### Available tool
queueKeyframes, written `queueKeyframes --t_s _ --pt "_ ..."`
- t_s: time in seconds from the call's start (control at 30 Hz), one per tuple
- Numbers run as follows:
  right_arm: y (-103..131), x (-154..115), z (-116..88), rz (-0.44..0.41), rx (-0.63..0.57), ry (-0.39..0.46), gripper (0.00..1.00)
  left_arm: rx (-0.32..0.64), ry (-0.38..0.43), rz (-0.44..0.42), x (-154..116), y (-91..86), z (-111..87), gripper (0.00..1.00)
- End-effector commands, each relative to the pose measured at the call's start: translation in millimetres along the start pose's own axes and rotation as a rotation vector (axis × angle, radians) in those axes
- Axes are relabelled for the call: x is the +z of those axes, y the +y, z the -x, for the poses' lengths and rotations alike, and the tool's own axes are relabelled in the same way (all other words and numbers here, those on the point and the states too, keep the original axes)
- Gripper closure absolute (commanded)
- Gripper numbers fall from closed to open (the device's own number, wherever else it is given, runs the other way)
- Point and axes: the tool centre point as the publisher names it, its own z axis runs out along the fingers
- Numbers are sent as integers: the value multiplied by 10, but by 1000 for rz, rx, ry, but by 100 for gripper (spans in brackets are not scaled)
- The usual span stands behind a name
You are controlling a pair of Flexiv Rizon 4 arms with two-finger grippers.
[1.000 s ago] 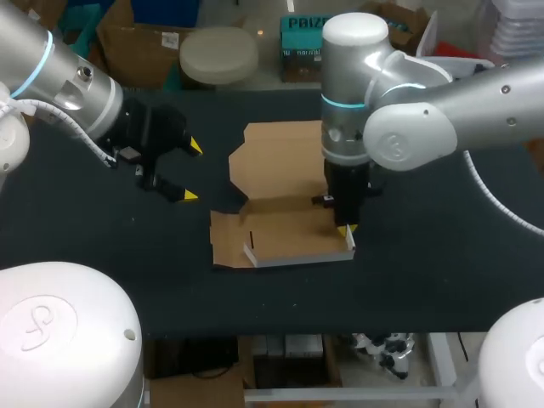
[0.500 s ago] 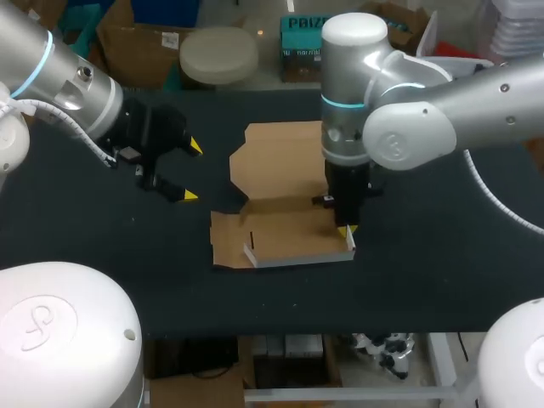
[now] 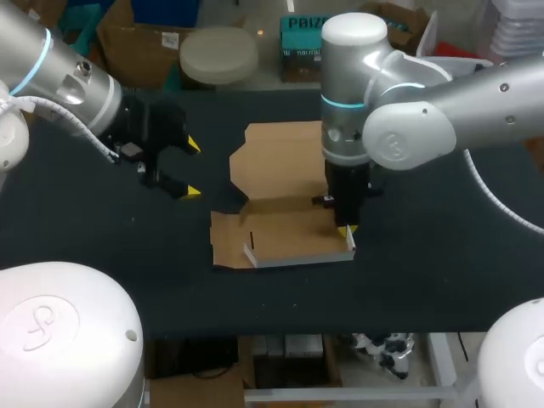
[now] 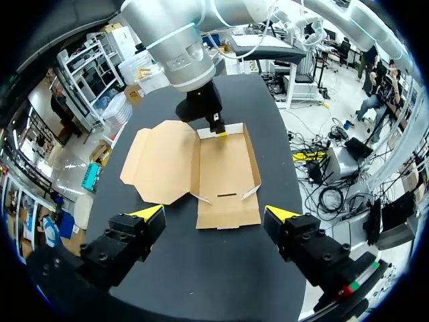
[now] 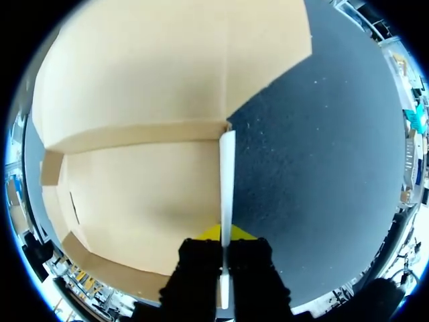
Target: Assemble the packaging by folding the flat box into shape, placing the metal phone stand inside, and closing the box properly
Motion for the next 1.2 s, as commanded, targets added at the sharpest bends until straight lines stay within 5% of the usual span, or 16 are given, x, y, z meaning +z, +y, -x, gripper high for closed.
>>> queueKeyframes --t_s 0.03,0.33,0.6,0.67,0.73,1.07,1.2 --pt "-6 35 -5 -4 0 -3 100 -306 -2 -42 -51 35 15 0" --pt "-6 35 -5 -4 0 -3 100 -1036 -41 -48 52 221 -161 0" --pt "-6 35 -5 -4 0 -3 100 -1458 -113 -79 403 304 -202 0" --pt "-6 35 -5 -4 0 -3 100 -1515 -73 -105 499 334 -190 0" --pt "-6 35 -5 -4 0 -3 100 -1438 -50 5 546 325 -173 0" --pt "-6 35 -5 -4 0 -3 100 -1438 -50 5 546 325 -173 0" --pt "-6 35 -5 -4 0 -3 100 -1615 -84 -2 574 307 -142 0"
